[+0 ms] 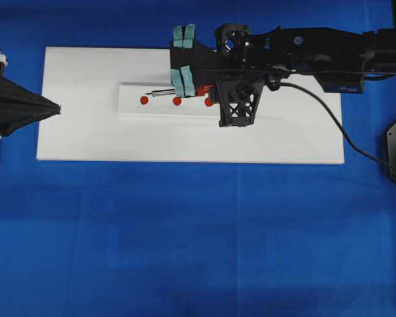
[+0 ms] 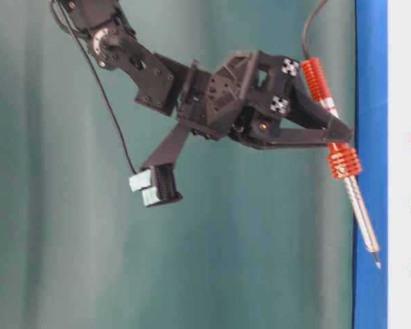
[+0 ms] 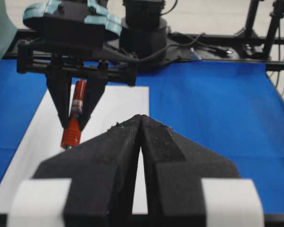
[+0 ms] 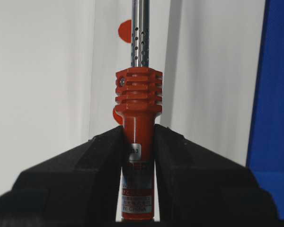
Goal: Touch the tip of the soldering iron to the mark.
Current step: 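Lower the iron tip with the right gripper onto the left red dot, then hold the iron tip against the left red dot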
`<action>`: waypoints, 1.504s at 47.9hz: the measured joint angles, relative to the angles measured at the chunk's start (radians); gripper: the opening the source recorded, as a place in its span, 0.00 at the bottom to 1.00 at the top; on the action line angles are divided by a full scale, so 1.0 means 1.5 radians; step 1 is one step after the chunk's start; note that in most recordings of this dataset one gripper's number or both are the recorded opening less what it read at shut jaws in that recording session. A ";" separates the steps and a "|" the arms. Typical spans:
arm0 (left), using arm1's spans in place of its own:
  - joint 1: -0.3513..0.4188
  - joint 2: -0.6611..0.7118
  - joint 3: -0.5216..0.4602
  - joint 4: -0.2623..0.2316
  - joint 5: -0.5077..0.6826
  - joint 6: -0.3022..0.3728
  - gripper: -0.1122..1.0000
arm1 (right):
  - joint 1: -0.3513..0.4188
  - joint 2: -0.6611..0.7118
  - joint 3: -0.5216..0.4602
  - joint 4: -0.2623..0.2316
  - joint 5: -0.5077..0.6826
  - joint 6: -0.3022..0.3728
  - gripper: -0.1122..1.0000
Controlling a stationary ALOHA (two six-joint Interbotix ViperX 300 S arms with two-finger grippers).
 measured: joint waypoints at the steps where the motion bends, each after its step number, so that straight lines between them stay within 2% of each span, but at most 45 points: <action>1: 0.000 0.001 0.000 0.000 0.001 0.000 0.10 | 0.000 0.003 0.000 0.001 -0.002 0.000 0.16; 30: 0.001 0.003 0.000 0.000 0.000 0.003 0.10 | -0.011 0.055 -0.002 0.001 -0.021 -0.001 0.16; 72: 0.000 0.002 0.000 0.000 0.001 0.006 0.10 | 0.005 0.057 -0.002 0.000 -0.017 -0.005 0.16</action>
